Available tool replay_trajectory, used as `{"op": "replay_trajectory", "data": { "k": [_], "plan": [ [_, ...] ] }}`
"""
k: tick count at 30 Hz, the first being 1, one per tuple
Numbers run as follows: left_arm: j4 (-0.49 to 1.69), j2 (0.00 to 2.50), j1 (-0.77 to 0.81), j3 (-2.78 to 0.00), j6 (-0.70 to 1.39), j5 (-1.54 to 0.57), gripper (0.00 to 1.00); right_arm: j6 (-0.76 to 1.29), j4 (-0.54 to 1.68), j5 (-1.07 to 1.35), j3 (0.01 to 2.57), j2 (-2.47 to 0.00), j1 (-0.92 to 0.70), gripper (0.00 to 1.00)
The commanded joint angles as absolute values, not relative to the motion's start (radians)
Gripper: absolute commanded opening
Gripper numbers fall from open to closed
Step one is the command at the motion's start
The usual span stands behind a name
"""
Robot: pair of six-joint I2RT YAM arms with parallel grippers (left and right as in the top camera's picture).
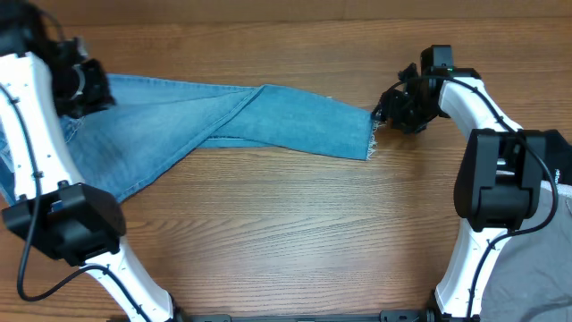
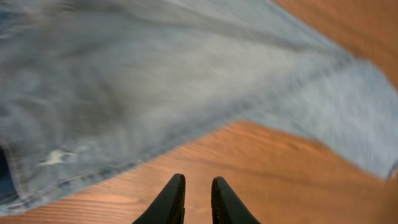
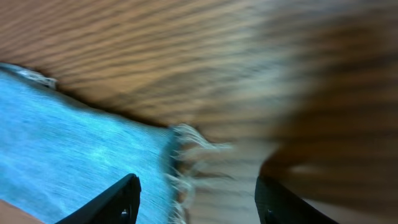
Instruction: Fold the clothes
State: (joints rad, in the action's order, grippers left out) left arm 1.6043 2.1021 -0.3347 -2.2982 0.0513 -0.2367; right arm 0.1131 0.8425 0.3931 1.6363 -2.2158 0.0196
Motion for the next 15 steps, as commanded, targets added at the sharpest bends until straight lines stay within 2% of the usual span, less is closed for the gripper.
{"op": "replay_trajectory", "data": {
  "k": [1, 3, 4, 5, 8, 9, 11, 15],
  "plan": [
    [1.626, 2.096, -0.238, -2.326, 0.014, -0.179, 0.19, 0.066, 0.812, 0.447, 1.637, -2.262, -0.026, 0.63],
    [1.631, 2.096, -0.192, -2.326, 0.015, -0.127, 0.19, 0.067, 0.785, 0.440, 1.637, -2.267, -0.045, 0.63],
    [1.635, 2.096, -0.180, -2.326, 0.015, -0.116, 0.19, 0.067, 0.781, 0.431, 1.637, -2.267, -0.047, 0.59],
    [1.647, 2.096, -0.157, -2.326, 0.024, -0.082, 0.19, 0.081, 0.771, 0.385, 1.637, -2.267, -0.051, 0.45],
    [1.667, 2.096, -0.136, -2.326, 0.033, -0.040, 0.18, 0.081, 0.760, 0.367, 1.649, -2.264, -0.040, 0.13],
    [1.671, 2.096, -0.136, -2.326, 0.033, -0.041, 0.18, 0.080, 0.764, 0.368, 1.660, -2.259, -0.033, 0.09],
    [1.680, 2.096, -0.141, -2.326, 0.033, -0.040, 0.18, 0.077, 0.772, 0.368, 1.697, -2.232, -0.014, 0.04],
    [1.686, 2.096, -0.147, -2.326, 0.034, -0.041, 0.17, 0.069, 0.764, 0.369, 1.799, -2.102, 0.023, 0.04]
  ]
}}
